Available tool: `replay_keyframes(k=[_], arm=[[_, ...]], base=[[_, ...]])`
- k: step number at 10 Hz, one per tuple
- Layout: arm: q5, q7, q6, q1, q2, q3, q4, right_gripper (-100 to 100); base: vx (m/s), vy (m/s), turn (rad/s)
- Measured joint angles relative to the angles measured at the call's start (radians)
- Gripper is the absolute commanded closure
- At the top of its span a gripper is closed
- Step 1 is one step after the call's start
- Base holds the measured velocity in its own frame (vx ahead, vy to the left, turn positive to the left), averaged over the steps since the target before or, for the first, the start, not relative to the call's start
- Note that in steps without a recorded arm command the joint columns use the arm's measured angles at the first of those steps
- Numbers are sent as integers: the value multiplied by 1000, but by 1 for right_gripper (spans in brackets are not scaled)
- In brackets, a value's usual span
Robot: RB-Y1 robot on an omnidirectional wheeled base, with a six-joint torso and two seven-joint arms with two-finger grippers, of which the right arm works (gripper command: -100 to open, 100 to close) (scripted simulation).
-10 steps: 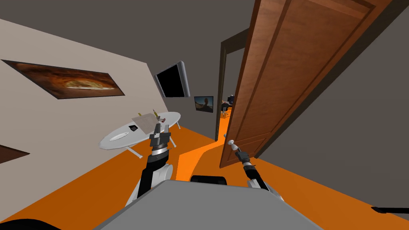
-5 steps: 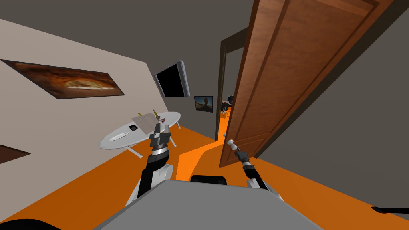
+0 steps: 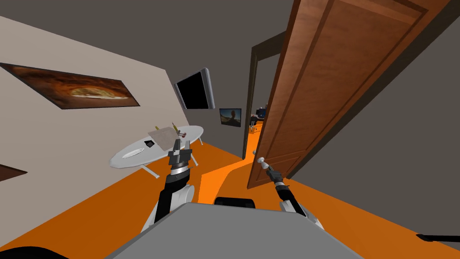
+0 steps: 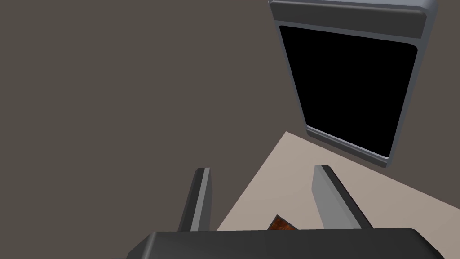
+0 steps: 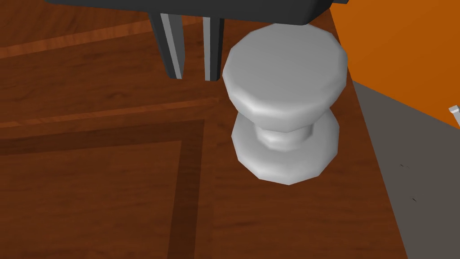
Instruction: Pull the door open
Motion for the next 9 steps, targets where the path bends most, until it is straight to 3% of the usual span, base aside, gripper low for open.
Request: replay_keyframes(k=[5, 6, 7, 9], arm=[[1, 3, -3, 0, 2, 2, -1, 100], [1, 3, -3, 0, 2, 2, -1, -100], [9, -9, -21, -6, -8, 13, 12, -100], [17, -19, -18, 21, -29, 25, -40, -100]], base=[[-2, -6, 3], [-118, -44, 104], [-169, -76, 78], [-135, -53, 19]])
